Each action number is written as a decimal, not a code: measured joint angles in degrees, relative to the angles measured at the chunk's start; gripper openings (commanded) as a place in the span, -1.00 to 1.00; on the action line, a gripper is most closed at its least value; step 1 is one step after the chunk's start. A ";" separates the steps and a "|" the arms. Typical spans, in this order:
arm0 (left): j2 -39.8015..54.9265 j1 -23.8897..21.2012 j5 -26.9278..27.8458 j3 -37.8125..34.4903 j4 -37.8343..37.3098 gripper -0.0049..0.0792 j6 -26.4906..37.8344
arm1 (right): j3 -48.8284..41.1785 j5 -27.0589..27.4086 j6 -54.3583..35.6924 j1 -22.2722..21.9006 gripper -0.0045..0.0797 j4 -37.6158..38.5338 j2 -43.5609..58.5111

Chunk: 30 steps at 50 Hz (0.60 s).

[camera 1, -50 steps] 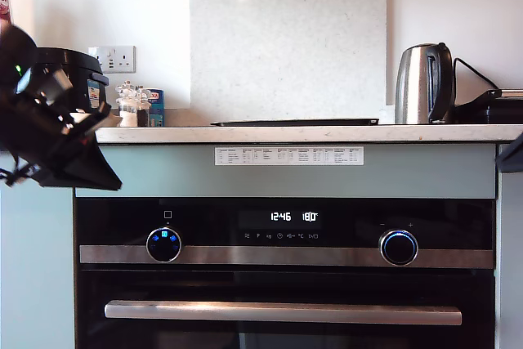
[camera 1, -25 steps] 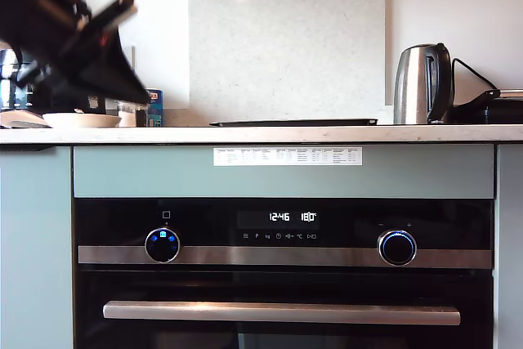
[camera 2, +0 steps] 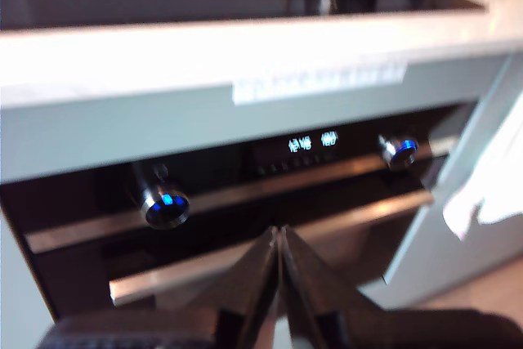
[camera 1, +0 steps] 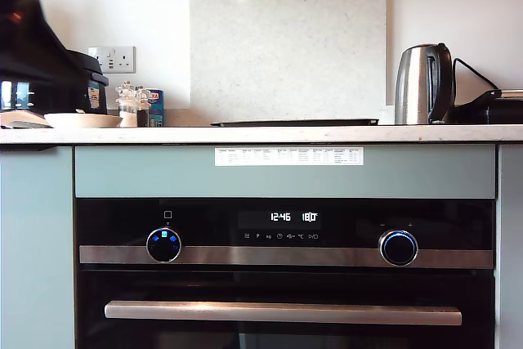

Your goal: Switch the oven into grill with fan mode by turning the left rotary switch to the symbol with a fan and a grill above it

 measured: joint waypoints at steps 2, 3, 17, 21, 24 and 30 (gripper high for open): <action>-1.62 0.24 -0.13 -1.64 0.74 -0.94 0.00 | 0.00 -0.52 -1.70 -0.55 -0.92 0.00 -0.20; -2.21 0.42 -0.15 -2.45 0.87 -0.94 0.00 | 0.00 -1.18 -2.43 -0.87 -0.92 0.07 -0.35; -5.46 0.77 -0.52 -7.56 1.14 -0.94 0.00 | 0.00 -11.41 -5.81 -10.82 -0.92 4.59 -4.07; -7.17 1.16 -0.52 -7.72 1.33 -0.94 0.00 | 0.00 -13.60 -6.43 -15.50 -0.92 4.57 -5.46; -8.35 1.38 -0.52 -8.20 1.66 -0.94 -0.04 | 0.00 -15.96 -6.84 -18.86 -0.92 4.46 -6.45; -10.56 2.05 -0.52 -10.64 1.55 -0.94 -0.35 | -0.02 -19.21 -6.93 -25.73 -0.92 3.93 -8.41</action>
